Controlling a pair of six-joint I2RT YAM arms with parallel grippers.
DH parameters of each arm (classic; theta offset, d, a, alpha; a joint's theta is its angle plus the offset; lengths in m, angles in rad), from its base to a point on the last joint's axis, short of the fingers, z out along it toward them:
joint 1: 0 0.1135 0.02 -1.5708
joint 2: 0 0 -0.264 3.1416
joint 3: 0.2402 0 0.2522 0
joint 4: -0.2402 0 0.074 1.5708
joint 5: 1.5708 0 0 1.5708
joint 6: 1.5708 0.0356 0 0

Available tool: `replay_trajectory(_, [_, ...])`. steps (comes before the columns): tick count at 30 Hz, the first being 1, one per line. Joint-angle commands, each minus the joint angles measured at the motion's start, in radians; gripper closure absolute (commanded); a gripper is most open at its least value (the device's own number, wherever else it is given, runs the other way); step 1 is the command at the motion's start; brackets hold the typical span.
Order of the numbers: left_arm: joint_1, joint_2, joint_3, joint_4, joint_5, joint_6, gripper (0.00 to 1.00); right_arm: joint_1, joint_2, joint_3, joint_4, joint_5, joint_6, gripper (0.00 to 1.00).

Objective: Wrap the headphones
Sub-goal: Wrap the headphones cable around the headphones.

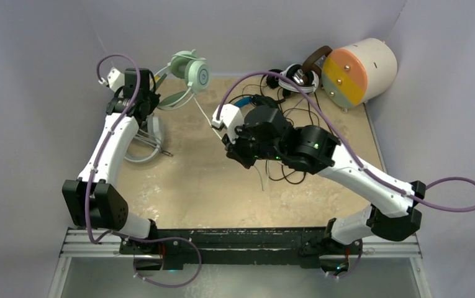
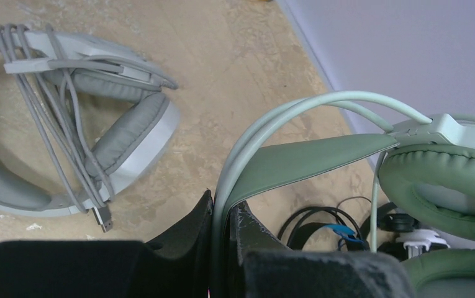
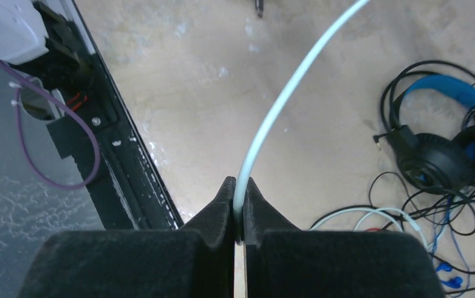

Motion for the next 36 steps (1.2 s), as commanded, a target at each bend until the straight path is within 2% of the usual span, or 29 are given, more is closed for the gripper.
replay_trajectory(1, [-0.002, -0.007, -0.035, 0.109, -0.07, -0.111, 1.0, 0.006, -0.027, 0.12, -0.102, 0.056, -0.025, 1.0])
replay_trajectory(6, [-0.054, -0.009, -0.098, 0.14, -0.182, -0.065, 1.0, 0.006, 0.017, 0.286, -0.142, 0.125, -0.049, 1.0])
replay_trajectory(12, [-0.243, 0.02, -0.136, 0.177, -0.388, 0.135, 1.0, 0.004, 0.083, 0.404, -0.13, 0.27, -0.1, 1.0])
replay_trajectory(16, [-0.329, -0.035, -0.255, 0.348, -0.382, 0.36, 1.0, -0.021, 0.119, 0.393, -0.087, 0.322, -0.116, 1.0])
replay_trajectory(21, [-0.492, -0.133, -0.424, 0.573, -0.392, 0.668, 1.0, -0.144, 0.126, 0.319, 0.0, 0.25, -0.067, 1.0])
replay_trajectory(24, [-0.592, -0.133, -0.443, 0.55, -0.452, 0.745, 1.0, -0.217, 0.128, 0.292, 0.032, 0.206, -0.056, 1.0])
replay_trajectory(29, [-0.698, -0.176, -0.502, 0.534, -0.497, 0.825, 1.0, -0.275, 0.176, 0.333, -0.01, 0.244, -0.061, 1.0])
replay_trajectory(33, [-0.719, -0.263, -0.534, 0.499, -0.444, 0.832, 1.0, -0.336, 0.181, 0.314, -0.016, 0.267, -0.046, 1.0])
replay_trajectory(36, [-0.721, -0.343, -0.551, 0.476, -0.267, 0.873, 1.0, -0.362, 0.165, 0.251, 0.027, 0.29, -0.048, 1.0])
